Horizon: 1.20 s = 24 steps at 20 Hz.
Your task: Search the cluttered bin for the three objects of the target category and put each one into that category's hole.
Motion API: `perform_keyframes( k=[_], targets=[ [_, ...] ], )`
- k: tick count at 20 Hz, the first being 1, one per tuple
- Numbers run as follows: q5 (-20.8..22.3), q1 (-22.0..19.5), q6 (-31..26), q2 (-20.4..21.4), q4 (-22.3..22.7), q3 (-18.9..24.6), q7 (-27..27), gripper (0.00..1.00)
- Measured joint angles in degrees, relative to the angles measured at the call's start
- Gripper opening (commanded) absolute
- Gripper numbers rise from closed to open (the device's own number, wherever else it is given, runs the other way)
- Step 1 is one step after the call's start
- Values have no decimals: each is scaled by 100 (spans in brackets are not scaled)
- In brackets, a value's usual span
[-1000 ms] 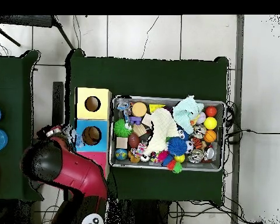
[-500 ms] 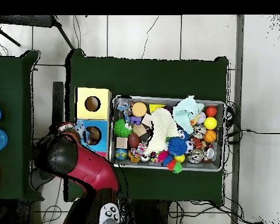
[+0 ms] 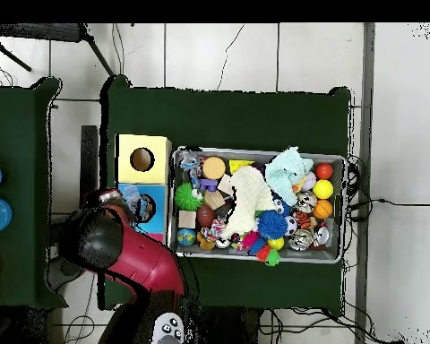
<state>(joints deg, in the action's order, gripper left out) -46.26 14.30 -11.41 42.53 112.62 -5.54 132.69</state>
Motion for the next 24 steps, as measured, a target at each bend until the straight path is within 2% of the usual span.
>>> perform_keyframes(
  k=[12,13,24],
  targets=[
    [7,73,0,3,1,-47,0,0],
    [7,72,0,4,1,-45,0,100],
    [8,18,-1,61,26,26,0,100]
  ],
)
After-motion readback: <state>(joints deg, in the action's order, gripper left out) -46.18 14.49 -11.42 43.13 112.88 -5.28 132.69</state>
